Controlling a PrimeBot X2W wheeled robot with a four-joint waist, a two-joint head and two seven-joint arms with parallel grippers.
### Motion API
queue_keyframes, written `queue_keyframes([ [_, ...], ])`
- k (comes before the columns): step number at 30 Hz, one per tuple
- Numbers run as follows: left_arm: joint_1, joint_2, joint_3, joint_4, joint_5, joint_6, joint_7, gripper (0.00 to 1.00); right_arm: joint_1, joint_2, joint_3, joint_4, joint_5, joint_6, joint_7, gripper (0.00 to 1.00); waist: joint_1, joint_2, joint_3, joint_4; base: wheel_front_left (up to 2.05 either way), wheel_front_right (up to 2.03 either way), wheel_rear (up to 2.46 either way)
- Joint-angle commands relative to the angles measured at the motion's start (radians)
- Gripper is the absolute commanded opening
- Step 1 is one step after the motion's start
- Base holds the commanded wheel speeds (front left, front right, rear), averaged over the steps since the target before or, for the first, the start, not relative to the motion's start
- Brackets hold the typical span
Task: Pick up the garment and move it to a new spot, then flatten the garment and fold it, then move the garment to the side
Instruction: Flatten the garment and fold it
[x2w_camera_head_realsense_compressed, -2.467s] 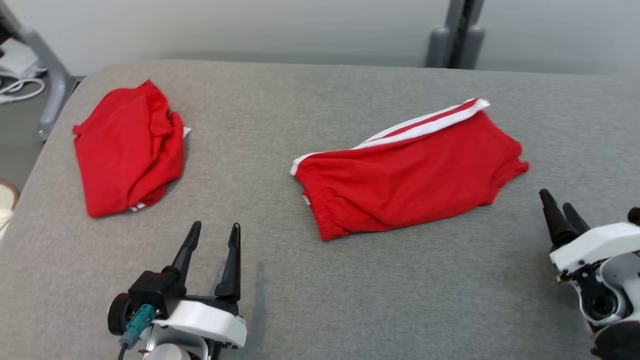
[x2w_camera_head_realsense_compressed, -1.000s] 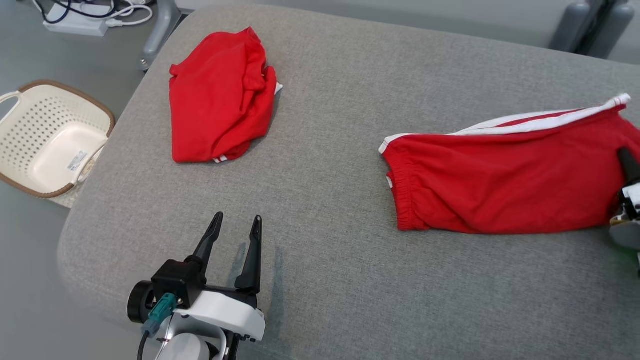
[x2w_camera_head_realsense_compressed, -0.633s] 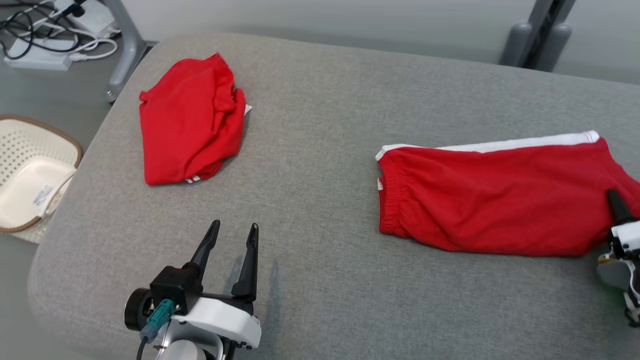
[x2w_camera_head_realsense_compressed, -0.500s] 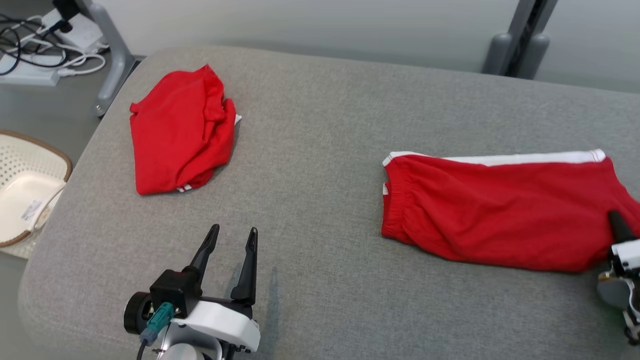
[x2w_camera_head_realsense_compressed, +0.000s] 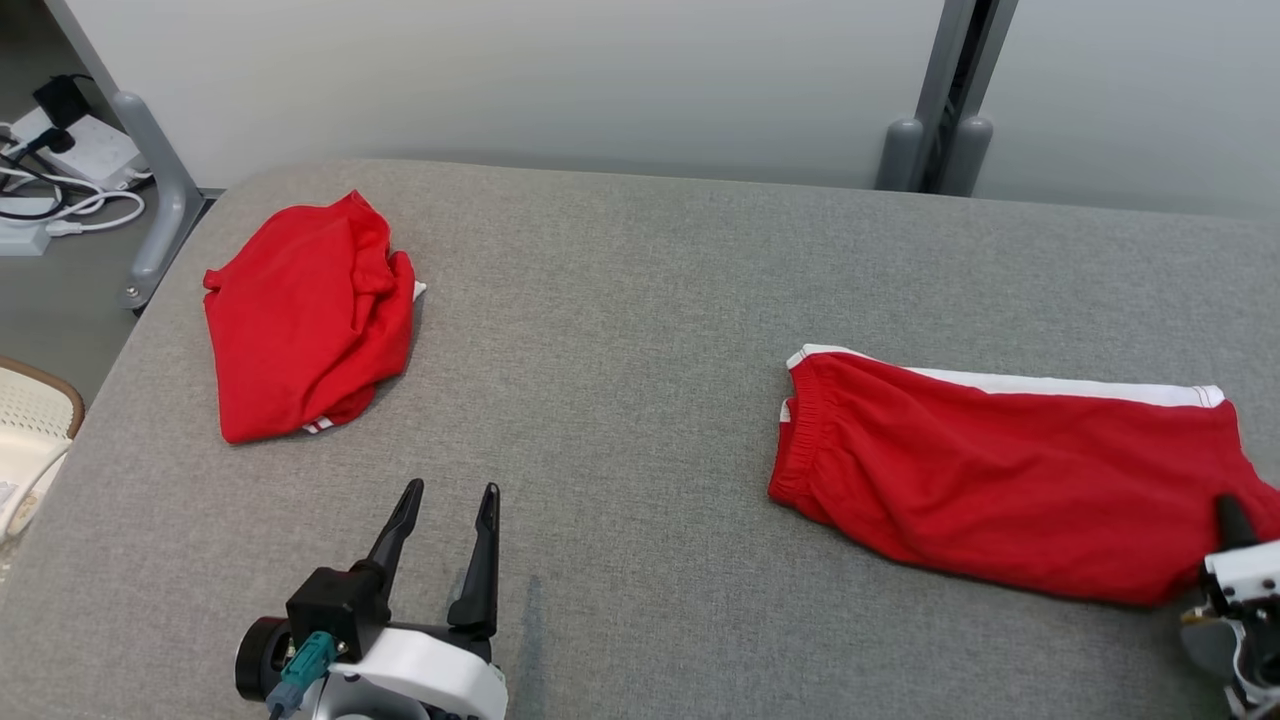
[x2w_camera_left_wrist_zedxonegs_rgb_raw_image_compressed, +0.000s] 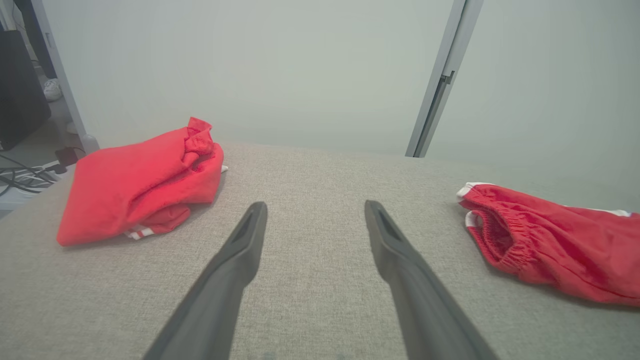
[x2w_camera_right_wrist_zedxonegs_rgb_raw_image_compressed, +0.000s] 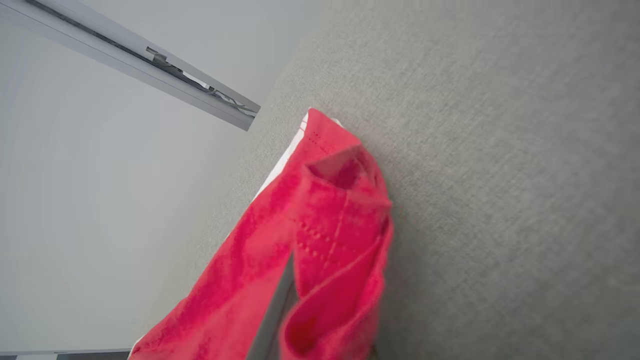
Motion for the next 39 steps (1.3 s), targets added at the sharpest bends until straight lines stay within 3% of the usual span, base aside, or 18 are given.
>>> queue_keyframes([
  [1,-0.008,0.004,0.006,-0.001,0.002,-0.002,-0.002,1.00,-0.028,-0.005,0.002,-0.007,-0.004,0.000,-0.012,0.00,0.0000,0.0000,0.004,-0.002,0.00,0.00,0.00],
  [21,0.028,0.004,0.021,0.008,-0.012,-0.006,-0.002,1.00,-0.063,0.099,0.249,-0.309,-0.067,0.000,-0.023,0.00,0.0000,0.0000,-0.044,0.078,0.00,0.00,0.00],
  [36,0.030,0.004,0.013,0.006,-0.026,0.001,-0.002,1.00,-0.041,0.158,0.402,-0.221,-0.079,0.000,-0.002,0.00,0.0000,0.0000,-0.036,0.137,0.00,0.00,0.00],
  [37,0.030,0.004,0.013,0.006,-0.027,0.002,-0.002,1.00,-0.044,0.159,0.405,-0.212,-0.078,0.000,-0.004,0.03,0.0000,0.0000,-0.035,0.138,0.00,0.00,0.00],
  [38,0.029,0.004,0.012,0.006,-0.027,0.002,-0.002,1.00,-0.048,0.159,0.407,-0.205,-0.078,0.000,-0.013,0.46,0.0000,0.0000,-0.035,0.138,0.00,0.00,0.00],
  [39,0.029,0.004,0.012,0.006,-0.028,0.003,-0.002,1.00,-0.050,0.163,0.405,-0.199,-0.069,0.000,-0.014,1.00,0.0000,0.0000,-0.035,0.139,0.00,0.00,0.00],
])
